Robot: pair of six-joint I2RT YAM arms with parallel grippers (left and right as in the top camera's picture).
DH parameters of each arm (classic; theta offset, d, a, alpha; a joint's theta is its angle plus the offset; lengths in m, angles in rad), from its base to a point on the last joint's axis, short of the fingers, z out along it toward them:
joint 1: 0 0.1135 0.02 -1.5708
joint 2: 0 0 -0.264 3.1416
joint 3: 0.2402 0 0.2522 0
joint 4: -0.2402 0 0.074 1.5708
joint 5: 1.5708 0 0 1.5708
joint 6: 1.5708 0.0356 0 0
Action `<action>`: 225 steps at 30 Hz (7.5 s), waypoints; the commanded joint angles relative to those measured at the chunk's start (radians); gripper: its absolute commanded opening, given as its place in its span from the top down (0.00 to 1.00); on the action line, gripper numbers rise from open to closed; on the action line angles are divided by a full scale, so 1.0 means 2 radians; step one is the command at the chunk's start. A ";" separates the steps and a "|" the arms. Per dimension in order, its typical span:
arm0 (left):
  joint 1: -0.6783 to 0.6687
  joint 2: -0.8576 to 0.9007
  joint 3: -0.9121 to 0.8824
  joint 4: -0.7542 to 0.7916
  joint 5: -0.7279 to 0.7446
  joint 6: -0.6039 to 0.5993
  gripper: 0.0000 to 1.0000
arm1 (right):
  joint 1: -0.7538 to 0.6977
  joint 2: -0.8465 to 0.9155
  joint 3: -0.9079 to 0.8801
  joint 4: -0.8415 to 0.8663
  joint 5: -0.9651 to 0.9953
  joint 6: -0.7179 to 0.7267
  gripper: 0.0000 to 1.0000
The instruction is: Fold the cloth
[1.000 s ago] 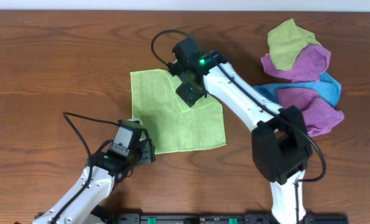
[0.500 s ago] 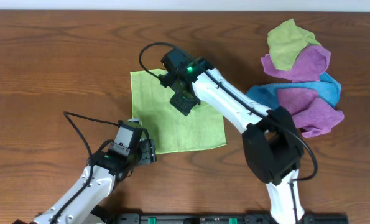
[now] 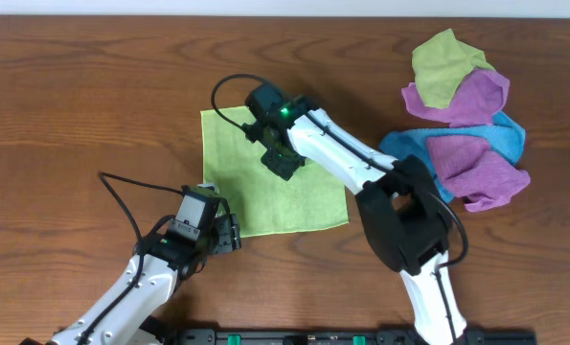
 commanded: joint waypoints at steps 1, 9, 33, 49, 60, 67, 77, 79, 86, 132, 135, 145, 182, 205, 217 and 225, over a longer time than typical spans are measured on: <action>0.002 0.004 -0.003 0.000 -0.009 0.001 0.27 | 0.008 0.017 0.006 0.003 0.003 -0.003 0.64; 0.002 0.004 -0.003 -0.002 -0.008 0.001 0.27 | 0.008 0.018 0.007 0.006 0.005 0.007 0.99; 0.002 0.004 -0.003 -0.033 -0.007 -0.003 0.28 | -0.021 0.017 0.109 -0.019 0.076 0.027 0.99; 0.002 0.004 -0.003 -0.045 0.009 -0.023 0.27 | -0.154 0.022 0.113 0.001 0.130 0.162 0.01; 0.003 0.004 0.014 -0.045 0.009 -0.010 0.23 | -0.119 0.003 0.113 -0.092 0.088 0.152 0.01; 0.023 0.004 0.073 -0.094 -0.053 0.041 0.18 | -0.142 -0.068 0.113 -0.127 0.031 0.154 0.01; 0.092 0.008 0.077 -0.105 0.034 0.076 0.17 | -0.198 -0.142 0.084 -0.231 -0.109 0.084 0.07; 0.105 0.008 0.077 -0.103 0.070 0.089 0.16 | -0.205 -0.157 0.047 -0.229 -0.151 0.066 0.12; 0.119 0.008 0.077 -0.101 0.079 0.095 0.10 | -0.213 -0.276 -0.075 -0.192 -0.076 0.117 0.02; 0.308 0.026 0.018 -0.063 0.350 0.145 0.11 | -0.279 -0.338 -0.482 0.167 -0.381 0.158 0.23; 0.308 0.053 0.017 -0.058 0.360 0.148 0.12 | -0.279 -0.318 -0.482 0.184 -0.387 0.158 0.26; 0.308 0.115 0.017 -0.041 0.393 0.154 0.15 | -0.279 -0.280 -0.482 0.213 -0.394 0.160 0.29; 0.308 0.146 0.011 0.002 0.434 0.115 0.94 | -0.254 -0.254 -0.469 0.186 -0.407 0.189 0.99; 0.246 0.149 0.121 0.213 0.288 0.009 0.94 | -0.227 -0.287 -0.362 0.322 -0.283 0.287 0.98; 0.246 0.248 0.154 0.352 0.268 -0.040 0.95 | -0.228 -0.165 -0.221 0.317 -0.283 0.272 0.99; 0.246 0.334 0.245 0.349 0.271 -0.040 0.94 | -0.229 -0.107 -0.151 0.320 -0.271 0.272 0.98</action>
